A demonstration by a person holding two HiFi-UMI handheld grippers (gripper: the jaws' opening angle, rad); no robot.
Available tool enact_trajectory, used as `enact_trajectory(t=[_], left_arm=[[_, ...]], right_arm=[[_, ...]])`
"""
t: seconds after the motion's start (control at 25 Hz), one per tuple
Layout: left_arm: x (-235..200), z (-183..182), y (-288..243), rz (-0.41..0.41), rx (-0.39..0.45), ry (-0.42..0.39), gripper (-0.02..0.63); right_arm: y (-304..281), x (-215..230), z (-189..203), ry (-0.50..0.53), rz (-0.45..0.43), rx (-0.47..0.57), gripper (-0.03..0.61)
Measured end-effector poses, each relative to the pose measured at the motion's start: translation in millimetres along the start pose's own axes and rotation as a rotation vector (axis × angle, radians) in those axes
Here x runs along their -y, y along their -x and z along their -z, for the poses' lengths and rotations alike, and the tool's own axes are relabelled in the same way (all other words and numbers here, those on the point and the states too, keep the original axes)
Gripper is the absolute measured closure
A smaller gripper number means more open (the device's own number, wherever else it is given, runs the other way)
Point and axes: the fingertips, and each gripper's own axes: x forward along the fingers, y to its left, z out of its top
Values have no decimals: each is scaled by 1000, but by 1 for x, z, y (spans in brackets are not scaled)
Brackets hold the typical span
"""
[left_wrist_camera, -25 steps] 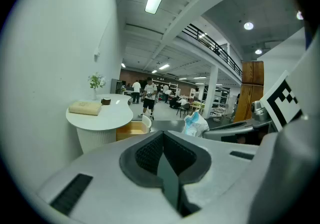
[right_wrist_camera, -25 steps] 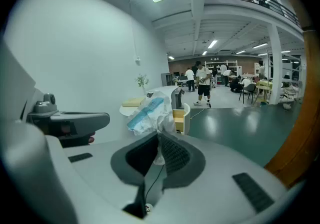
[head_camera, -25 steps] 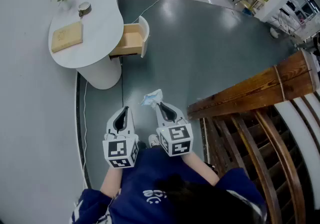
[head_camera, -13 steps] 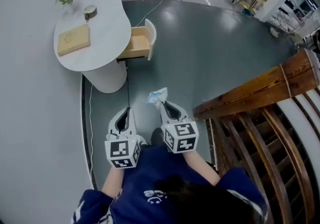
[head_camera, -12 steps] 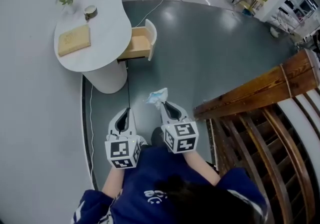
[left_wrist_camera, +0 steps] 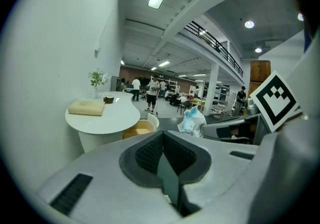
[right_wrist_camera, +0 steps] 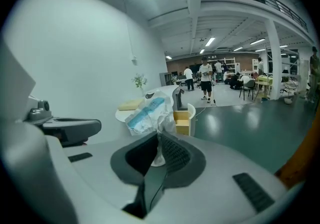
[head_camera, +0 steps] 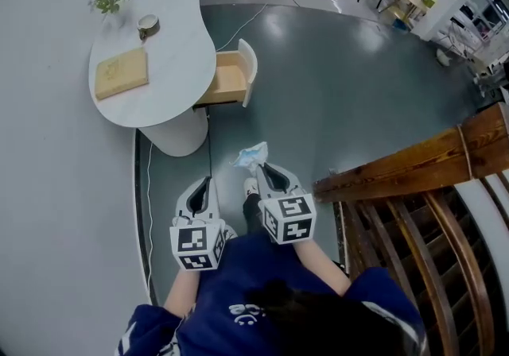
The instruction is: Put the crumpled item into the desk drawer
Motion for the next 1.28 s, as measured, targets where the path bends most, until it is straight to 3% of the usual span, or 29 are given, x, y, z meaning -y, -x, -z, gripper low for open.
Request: enact_trajectory(t=[0.32, 0.64, 0.92, 1.28], left_arm=[[-19, -28, -70, -51, -25, 1, 609], [-26, -62, -148, -117, -26, 40, 609], [-14, -70, -200, -159, -40, 70, 609], [-14, -76, -229, -183, -36, 77, 609]], right_arm=[[-64, 44, -43, 20, -34, -10, 546], [-125, 89, -83, 27, -129, -18, 546], [-168, 138, -87, 64, -131, -92, 547], [-188, 154, -96, 64, -176, -111, 546]])
